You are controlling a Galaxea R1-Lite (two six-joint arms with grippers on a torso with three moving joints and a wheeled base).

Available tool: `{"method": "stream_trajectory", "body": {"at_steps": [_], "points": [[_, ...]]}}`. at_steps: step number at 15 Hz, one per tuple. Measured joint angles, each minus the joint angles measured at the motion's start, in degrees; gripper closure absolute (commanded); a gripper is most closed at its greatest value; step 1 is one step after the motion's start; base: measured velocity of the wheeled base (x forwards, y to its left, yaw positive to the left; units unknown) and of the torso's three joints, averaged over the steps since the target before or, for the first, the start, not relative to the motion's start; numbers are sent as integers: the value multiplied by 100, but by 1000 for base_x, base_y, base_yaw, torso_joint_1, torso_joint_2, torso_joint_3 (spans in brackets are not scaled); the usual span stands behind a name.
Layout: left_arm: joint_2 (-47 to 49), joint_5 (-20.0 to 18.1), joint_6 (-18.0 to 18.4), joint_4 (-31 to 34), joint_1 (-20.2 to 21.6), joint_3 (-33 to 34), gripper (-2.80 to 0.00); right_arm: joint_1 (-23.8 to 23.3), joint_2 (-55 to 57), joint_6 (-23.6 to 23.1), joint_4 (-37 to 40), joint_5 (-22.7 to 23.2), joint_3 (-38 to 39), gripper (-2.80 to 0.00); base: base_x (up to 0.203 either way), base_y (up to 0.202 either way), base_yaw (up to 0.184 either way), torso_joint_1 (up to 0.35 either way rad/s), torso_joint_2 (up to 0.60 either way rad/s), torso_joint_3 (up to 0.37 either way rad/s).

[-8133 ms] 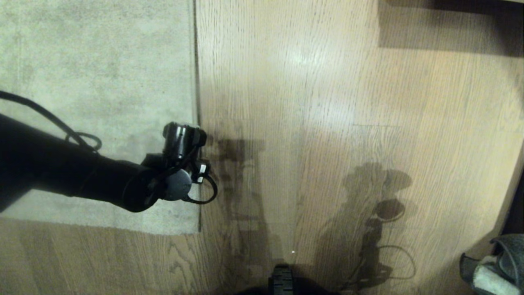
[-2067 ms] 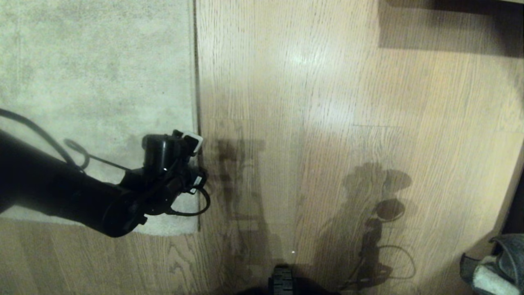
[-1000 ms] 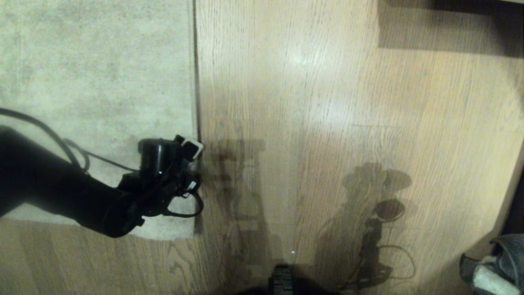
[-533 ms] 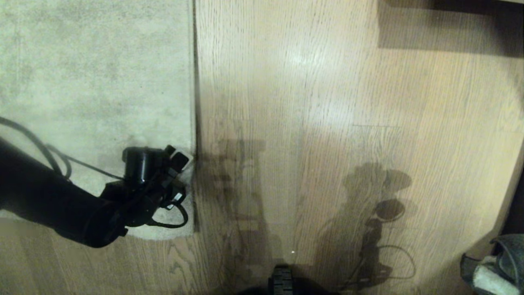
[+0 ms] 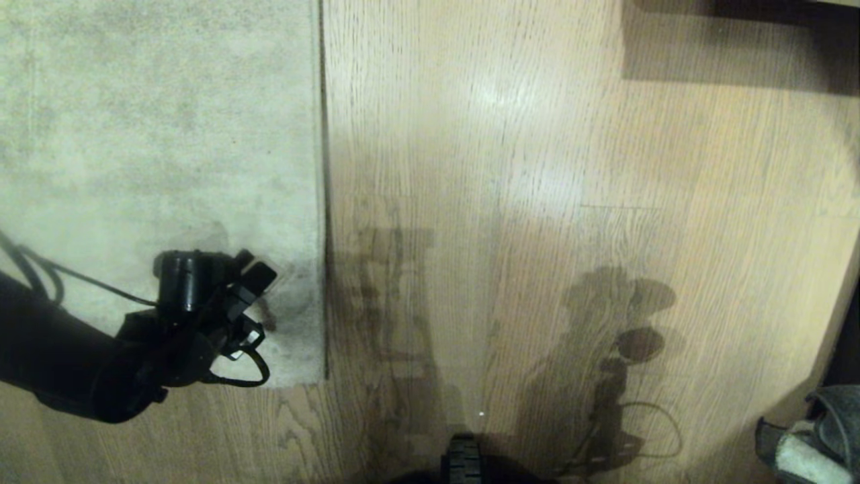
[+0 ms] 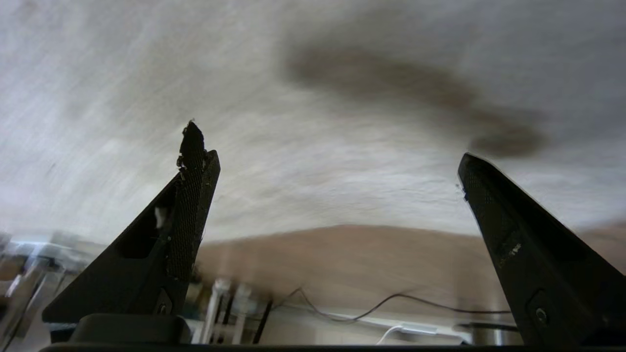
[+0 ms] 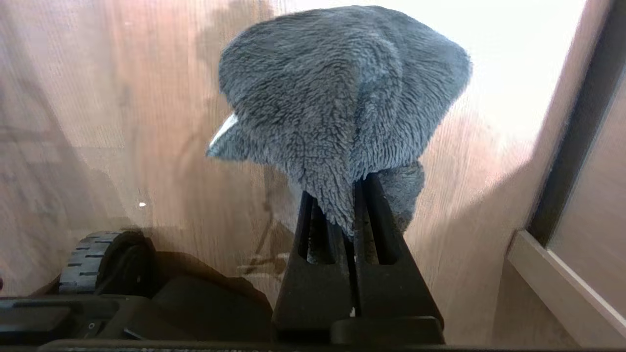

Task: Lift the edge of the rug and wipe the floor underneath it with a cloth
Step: Lift up the carpet

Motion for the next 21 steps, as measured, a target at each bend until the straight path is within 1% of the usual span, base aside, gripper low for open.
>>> {"method": "stream_trajectory", "body": {"at_steps": [4,6,7,10,11,12,15,16,18,21], "points": [[-76,-30,-19,0,-8,6,-280,-8,0,2,4,-3,0,0,0,0,0,0,0,0],[-165,-48,-155,-9,-102,-2,-280,0,0,2,7,-3,0,0,0,0,0,0,0,0],[-227,-51,-359,-8,-171,-2,-280,0,0,2,5,0,0,0,0,0,0,0,0,0],[-559,-58,-1311,-11,-417,115,-280,0,0,0,9,-3,0,0,0,0,0,0,0,0],[-742,-52,-1562,-4,-454,195,-280,0,0,2,7,-1,0,0,0,0,0,0,0,0],[-954,-57,-1730,9,-484,282,-280,-2,0,0,4,0,0,0,0,0,0,0,0,0],[-1470,-262,-2085,4,-637,532,-280,-2,0,2,7,-1,0,0,0,0,0,0,0,0],[-1559,-265,-2237,-13,-719,544,-280,-4,0,2,4,-3,0,0,0,0,0,0,0,0],[-1616,-271,-2441,-23,-807,462,-280,0,0,2,6,-3,0,0,0,0,0,0,0,0],[-1477,-286,-2631,-30,-895,261,-280,-2,0,0,6,-3,0,0,0,0,0,0,0,0]]}}
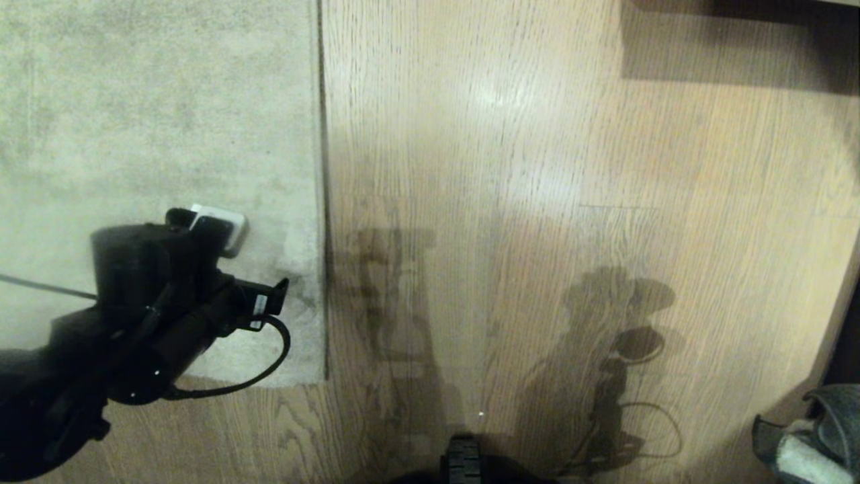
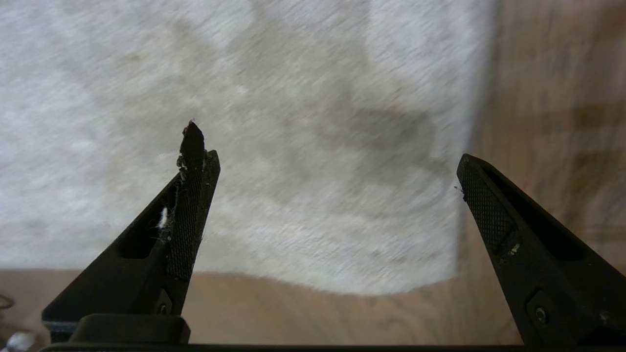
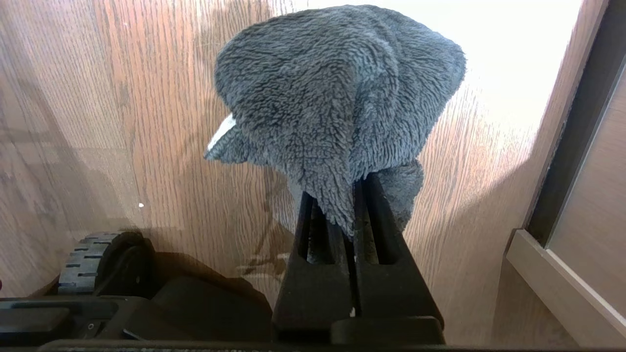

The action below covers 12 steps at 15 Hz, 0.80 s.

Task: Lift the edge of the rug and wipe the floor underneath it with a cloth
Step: Lift up the carpet

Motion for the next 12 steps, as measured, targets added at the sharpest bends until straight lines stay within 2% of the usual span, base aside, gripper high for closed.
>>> {"method": "stream_trajectory", "body": {"at_steps": [2,7,12], "points": [[288,-64,-36,-95,-82,-209,-280,-1,0,0,2,-2,0,0,0,0,0,0,0,0],[1441,-77,-53,-808,-309,-890,-280,-1,0,0,2,0,0,0,0,0,0,0,0,0],[2159,-58,110,-869,-255,-1367,-280,-1,0,1,2,0,0,0,0,0,0,0,0,0]]}}
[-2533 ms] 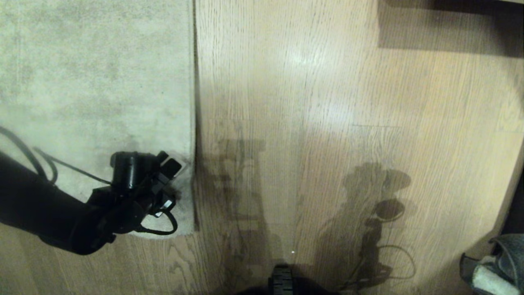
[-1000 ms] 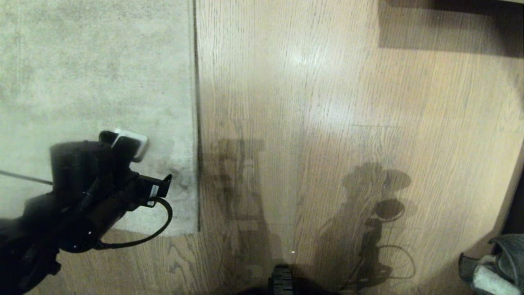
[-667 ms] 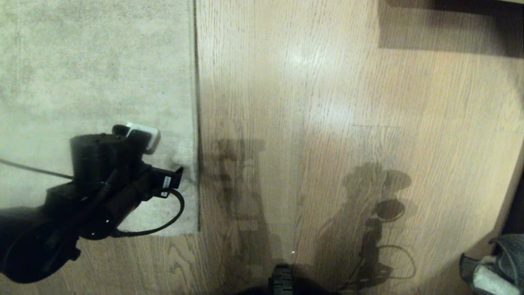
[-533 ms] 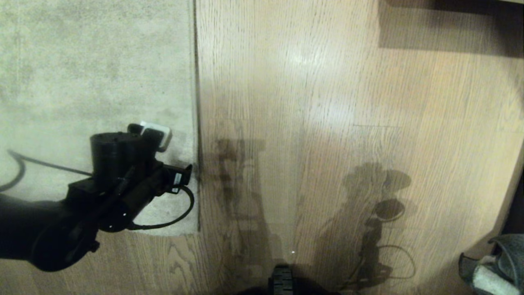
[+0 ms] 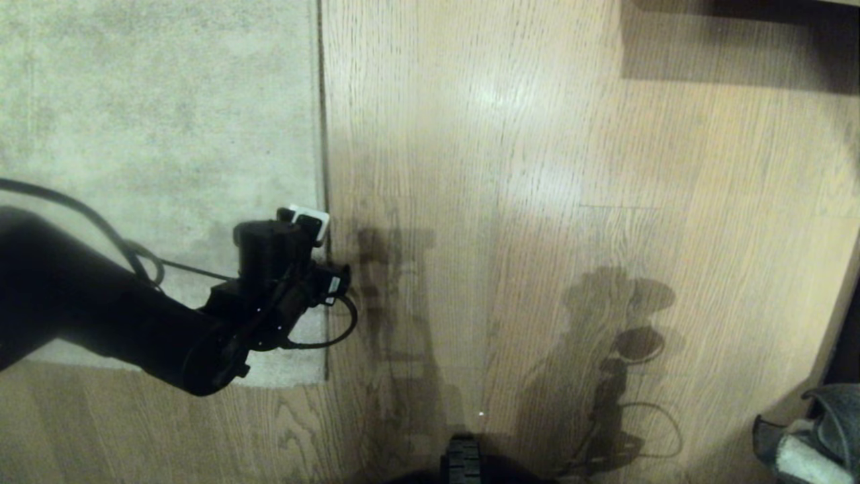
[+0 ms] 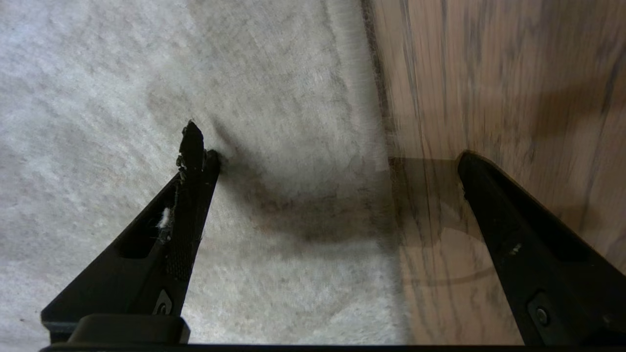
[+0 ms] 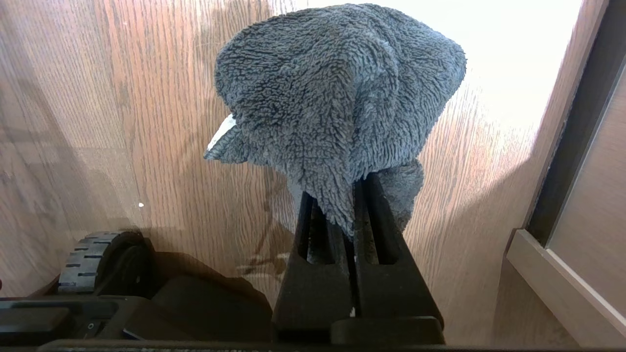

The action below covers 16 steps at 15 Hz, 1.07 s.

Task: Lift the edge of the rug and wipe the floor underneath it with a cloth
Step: Lift up the carpet

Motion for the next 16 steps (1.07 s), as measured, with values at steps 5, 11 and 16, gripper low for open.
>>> {"method": "stream_trajectory", "body": {"at_steps": [5,11,16], "points": [[103,-22,607,-3,210,9,-280,0,0,-1,-1,0,0,0,0,0,0,0,0,0],[10,-6,1060,67,506,48,-280,0,0,0,0,0,0,0,0,0,0,0,0,0],[-155,-14,1631,0,800,301,-280,0,0,0,-2,-1,0,0,0,0,0,0,0,0]]}}
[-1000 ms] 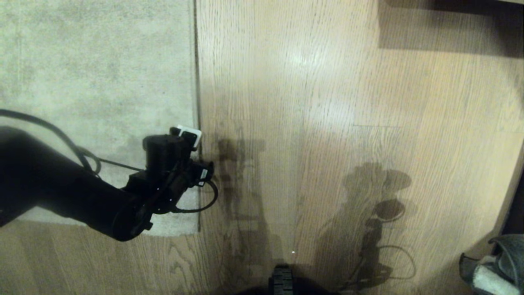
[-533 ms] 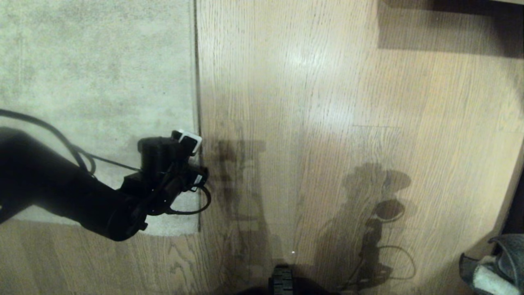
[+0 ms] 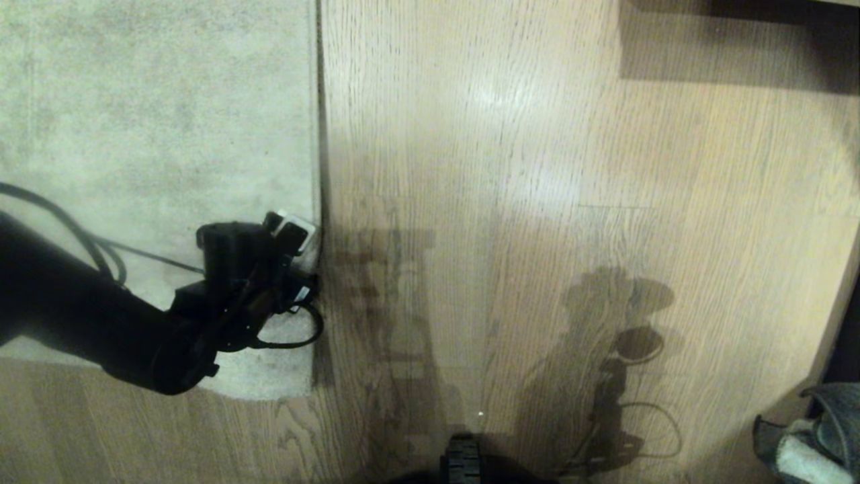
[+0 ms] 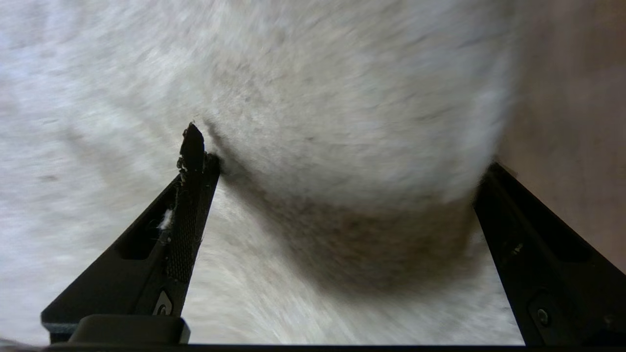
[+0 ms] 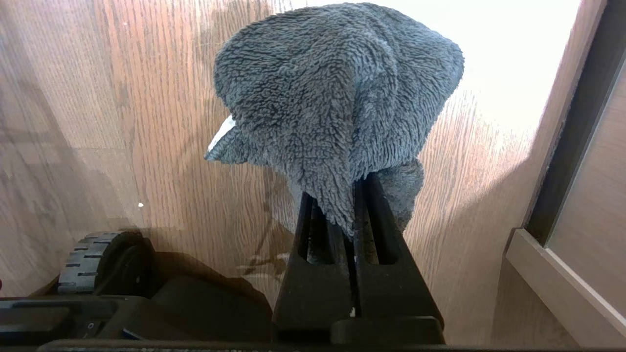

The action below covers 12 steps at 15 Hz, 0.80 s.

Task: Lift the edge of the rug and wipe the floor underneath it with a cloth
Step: Lift up the carpet

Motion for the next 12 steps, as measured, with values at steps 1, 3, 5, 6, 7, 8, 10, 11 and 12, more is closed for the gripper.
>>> {"method": "stream_trajectory", "body": {"at_steps": [1,3,5,6,7,8,10,11,12], "points": [[-43,-2,128,1,64,79,-280,0,0,-1,1,1,0,0,0,0,0,0,0,0],[-134,-2,284,13,182,249,-280,0,0,-1,0,-2,0,0,0,0,0,0,0,0],[-230,2,403,26,265,425,-280,2,0,2,0,-2,0,0,0,0,0,0,0,0],[-296,6,518,34,307,517,-280,0,0,2,-2,1,0,0,0,0,0,0,0,0],[-368,13,647,45,349,618,-280,0,0,-1,0,1,0,0,0,0,0,0,0,0],[-441,13,755,46,400,730,-280,0,0,2,-2,1,0,0,0,0,0,0,0,0],[-613,24,1051,67,558,992,-280,0,0,2,-2,1,0,0,0,0,0,0,0,0],[-693,24,1197,69,649,1096,-280,0,0,2,0,1,0,0,0,0,0,0,0,0],[-791,13,1346,65,744,1201,-280,0,0,2,-2,3,0,0,0,0,0,0,0,0]]}}
